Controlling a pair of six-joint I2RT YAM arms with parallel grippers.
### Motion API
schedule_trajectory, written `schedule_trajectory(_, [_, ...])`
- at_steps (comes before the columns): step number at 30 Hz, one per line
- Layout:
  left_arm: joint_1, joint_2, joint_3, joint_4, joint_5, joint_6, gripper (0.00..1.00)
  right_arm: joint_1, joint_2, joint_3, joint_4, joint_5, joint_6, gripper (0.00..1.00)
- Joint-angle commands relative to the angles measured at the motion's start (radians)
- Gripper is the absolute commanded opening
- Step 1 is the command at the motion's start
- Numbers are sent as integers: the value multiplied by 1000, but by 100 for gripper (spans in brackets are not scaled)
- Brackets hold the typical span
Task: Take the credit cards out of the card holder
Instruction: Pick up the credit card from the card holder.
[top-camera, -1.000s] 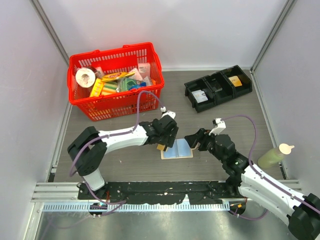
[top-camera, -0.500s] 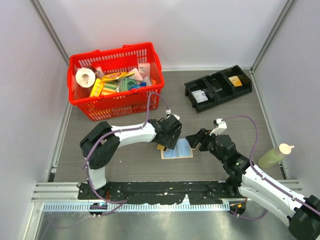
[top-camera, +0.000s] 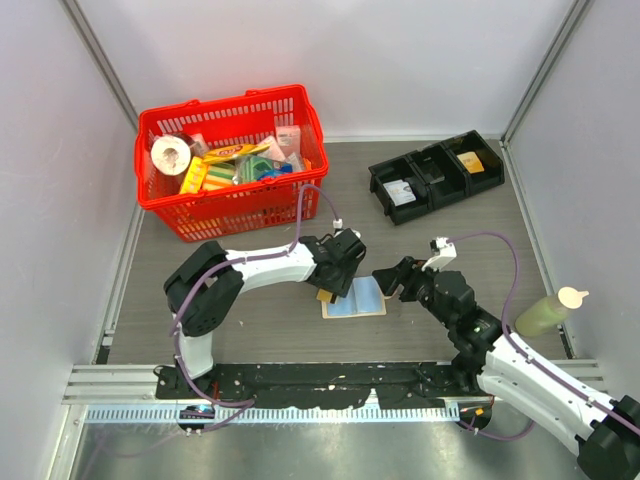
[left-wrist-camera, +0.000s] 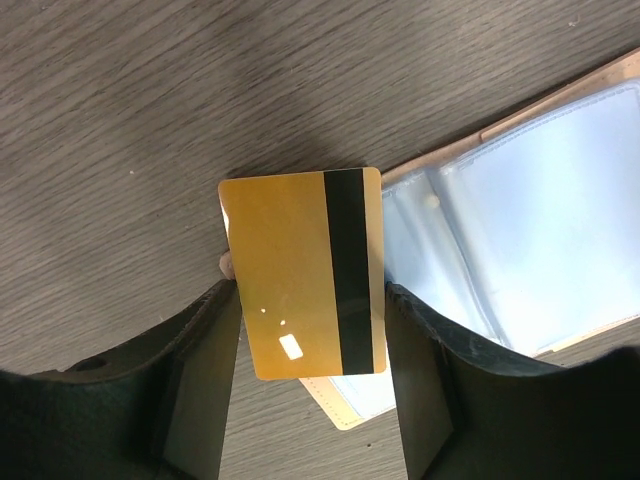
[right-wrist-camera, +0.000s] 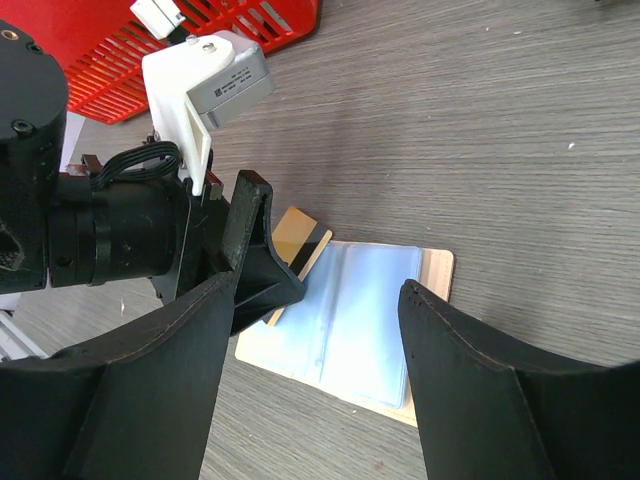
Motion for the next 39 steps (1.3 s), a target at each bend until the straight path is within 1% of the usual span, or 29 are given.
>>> schedule_trajectory(1, [4, 0, 6, -90, -29, 0, 55, 4, -29, 4, 13, 21, -10, 71])
schedule_trajectory(2, [3, -8, 8, -93, -36, 0, 51, 4, -31, 2, 14, 20, -10, 71])
schedule_trajectory(3, [3, -14, 6, -93, -44, -2, 45, 6, -34, -1, 14, 20, -10, 71])
schedule_trajectory(4, [3, -26, 5, -93, -52, 0, 43, 4, -35, -2, 17, 17, -13, 71])
schedule_trajectory(10, [6, -94, -32, -59, -53, -5, 42, 3, -55, -7, 24, 6, -21, 71])
schedule_trajectory(16, [38, -215, -124, 57, 2, -37, 41, 4, -74, -16, 54, -33, -32, 70])
schedule_trajectory(21, [92, -336, -263, 253, 137, -129, 40, 4, -83, -42, 135, -97, -50, 70])
schedule_trajectory(23, [115, -390, -335, 361, 183, -179, 40, 4, -80, -59, 190, -178, -64, 70])
schedule_trajectory(24, [128, -413, -366, 422, 244, -205, 40, 6, -74, -67, 204, -193, -68, 70])
schedule_trajectory(27, [145, -471, -454, 591, 312, -281, 40, 4, -55, -74, 266, -238, -72, 70])
schedule_trajectory(35, [149, -578, -613, 945, 352, -475, 39, 4, -8, -111, 425, -332, -67, 70])
schedule_trajectory(39, [149, -600, -667, 1065, 324, -602, 39, 4, -15, -133, 487, -387, -108, 70])
